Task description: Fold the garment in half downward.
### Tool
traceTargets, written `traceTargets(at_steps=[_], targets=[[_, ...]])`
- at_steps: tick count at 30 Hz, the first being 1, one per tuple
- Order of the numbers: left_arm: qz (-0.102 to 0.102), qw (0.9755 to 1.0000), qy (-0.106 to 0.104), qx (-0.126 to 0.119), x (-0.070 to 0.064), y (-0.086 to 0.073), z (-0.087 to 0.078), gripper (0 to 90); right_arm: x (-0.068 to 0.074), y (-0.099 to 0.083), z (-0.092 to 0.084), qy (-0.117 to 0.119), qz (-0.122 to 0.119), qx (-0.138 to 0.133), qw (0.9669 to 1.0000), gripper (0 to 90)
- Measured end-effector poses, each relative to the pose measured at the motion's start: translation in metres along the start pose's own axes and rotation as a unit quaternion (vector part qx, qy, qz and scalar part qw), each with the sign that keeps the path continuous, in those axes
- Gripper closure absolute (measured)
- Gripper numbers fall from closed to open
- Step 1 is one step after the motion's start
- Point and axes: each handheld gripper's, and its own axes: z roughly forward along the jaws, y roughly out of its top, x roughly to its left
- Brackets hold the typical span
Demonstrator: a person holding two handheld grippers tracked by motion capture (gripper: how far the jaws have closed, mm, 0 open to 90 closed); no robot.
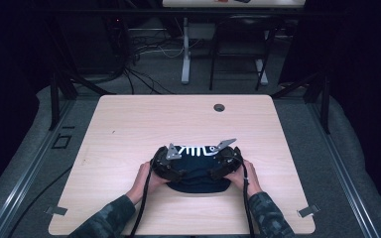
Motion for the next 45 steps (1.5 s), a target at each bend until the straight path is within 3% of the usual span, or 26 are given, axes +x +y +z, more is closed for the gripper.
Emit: traceTargets(at_steps=[8,13,16,18,19,23,24,28,31,45], targets=[[0.0,1.0,0.005,0.002,0.0,0.001,-0.001,18.5,-0.001,0.001,-0.001,-0.001,0.008,-0.001,1.0,1.2],[-0.006,0.9999,0.011,-0.01,0.002,0.003,-0.005,11.7,-0.001,-0.001,-0.008,0.0,0.017,-0.014,0.9998,0.3],[-0.015,0.9989,0.019,-0.039,0.004,0.006,-0.022,6.8,0.0,-0.002,-0.019,0.002,0.021,-0.026,0.9994,0.0],[-0.014,0.9987,0.022,-0.044,0.005,0.006,-0.027,6.0,0.001,-0.002,-0.022,0.001,0.022,-0.032,0.9992,0.0],[-0.016,0.998,0.028,-0.054,0.007,0.005,-0.035,5.8,0.002,-0.003,-0.032,0.002,0.025,-0.04,0.9989,0.0],[-0.022,0.9975,0.035,-0.058,0.012,0.002,-0.048,4.5,0.002,-0.005,-0.044,0.0,0.029,-0.049,0.9984,0.0],[-0.025,0.9971,0.037,-0.061,0.014,0.0,-0.052,4.3,0.002,-0.007,-0.054,-0.004,0.029,-0.049,0.9984,0.2],[-0.035,0.9965,0.046,-0.061,0.019,-0.01,-0.063,3.5,0.004,-0.013,-0.062,-0.007,0.031,-0.049,0.9983,0.3],[-0.045,0.9963,0.048,-0.055,0.024,-0.021,-0.07,2.5,0.003,-0.028,-0.073,-0.014,0.037,-0.047,0.9981,0.3],[-0.087,0.9937,0.057,-0.04,0.032,-0.068,-0.075,0.4,-0.006,-0.075,-0.077,-0.029,0.087,-0.053,0.9944,0.9]])
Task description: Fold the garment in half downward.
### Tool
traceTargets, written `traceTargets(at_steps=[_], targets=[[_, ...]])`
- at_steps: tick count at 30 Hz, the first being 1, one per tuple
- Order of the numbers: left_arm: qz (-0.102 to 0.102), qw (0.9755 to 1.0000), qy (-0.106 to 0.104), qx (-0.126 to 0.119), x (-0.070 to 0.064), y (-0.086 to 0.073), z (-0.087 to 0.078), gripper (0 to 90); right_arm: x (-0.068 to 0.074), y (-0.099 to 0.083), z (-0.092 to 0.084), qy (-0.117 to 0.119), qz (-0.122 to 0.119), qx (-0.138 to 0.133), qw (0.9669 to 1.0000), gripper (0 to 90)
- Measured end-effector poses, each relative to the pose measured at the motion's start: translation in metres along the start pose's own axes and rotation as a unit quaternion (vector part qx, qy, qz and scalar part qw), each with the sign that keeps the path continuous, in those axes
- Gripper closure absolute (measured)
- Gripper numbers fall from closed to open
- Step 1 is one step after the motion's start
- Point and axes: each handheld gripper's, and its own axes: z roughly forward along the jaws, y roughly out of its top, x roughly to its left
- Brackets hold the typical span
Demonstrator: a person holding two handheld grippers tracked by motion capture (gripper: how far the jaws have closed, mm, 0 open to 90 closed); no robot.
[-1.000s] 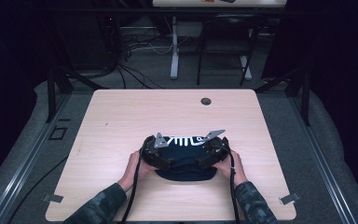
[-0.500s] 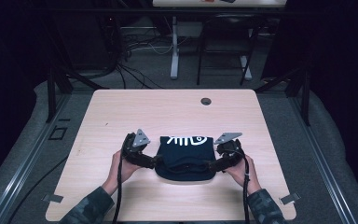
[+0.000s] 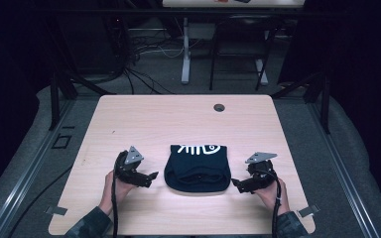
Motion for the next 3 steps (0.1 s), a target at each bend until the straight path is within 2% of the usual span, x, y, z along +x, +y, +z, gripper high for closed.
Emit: traceTargets(at_steps=[3], targets=[[-0.009,1.0,-0.001,0.004,0.0044,-0.0047,0.0031,0.2,-0.0055,-0.0093,0.0027,-0.008,0.008,0.015,0.9998,0.6]])
